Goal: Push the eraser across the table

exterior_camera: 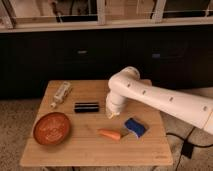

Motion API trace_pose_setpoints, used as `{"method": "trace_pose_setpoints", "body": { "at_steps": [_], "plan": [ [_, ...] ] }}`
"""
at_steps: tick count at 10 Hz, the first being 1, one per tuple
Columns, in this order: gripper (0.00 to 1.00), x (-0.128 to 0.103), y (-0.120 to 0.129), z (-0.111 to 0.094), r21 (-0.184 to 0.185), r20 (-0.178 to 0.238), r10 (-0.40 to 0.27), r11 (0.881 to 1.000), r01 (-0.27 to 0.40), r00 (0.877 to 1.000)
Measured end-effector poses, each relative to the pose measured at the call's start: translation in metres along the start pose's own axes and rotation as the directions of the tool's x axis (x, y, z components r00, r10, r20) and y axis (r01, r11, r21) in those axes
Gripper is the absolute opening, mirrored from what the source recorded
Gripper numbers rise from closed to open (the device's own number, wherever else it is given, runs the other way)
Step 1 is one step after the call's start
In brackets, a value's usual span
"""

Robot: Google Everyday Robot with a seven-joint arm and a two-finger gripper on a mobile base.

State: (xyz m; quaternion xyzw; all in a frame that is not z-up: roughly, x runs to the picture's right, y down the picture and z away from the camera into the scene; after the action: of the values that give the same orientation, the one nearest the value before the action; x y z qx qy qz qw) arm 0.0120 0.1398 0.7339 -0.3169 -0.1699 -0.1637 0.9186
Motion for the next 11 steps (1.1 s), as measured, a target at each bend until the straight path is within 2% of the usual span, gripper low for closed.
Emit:
{"method": "trace_pose_setpoints", "body": {
  "at_steps": [3,7,11],
  "plan": [
    [0.21,-0.004,-0.003,0.005,-0.008,0.010,-0.007,1.000,0.007,1.000],
    [0.21,-0.025,-0.018,0.026,-0.024,0.023,-0.023,0.999,0.024,0.999],
    [0.21,-0.037,-0.023,0.042,-0.045,0.038,-0.044,0.998,0.046,0.998]
  ]
}}
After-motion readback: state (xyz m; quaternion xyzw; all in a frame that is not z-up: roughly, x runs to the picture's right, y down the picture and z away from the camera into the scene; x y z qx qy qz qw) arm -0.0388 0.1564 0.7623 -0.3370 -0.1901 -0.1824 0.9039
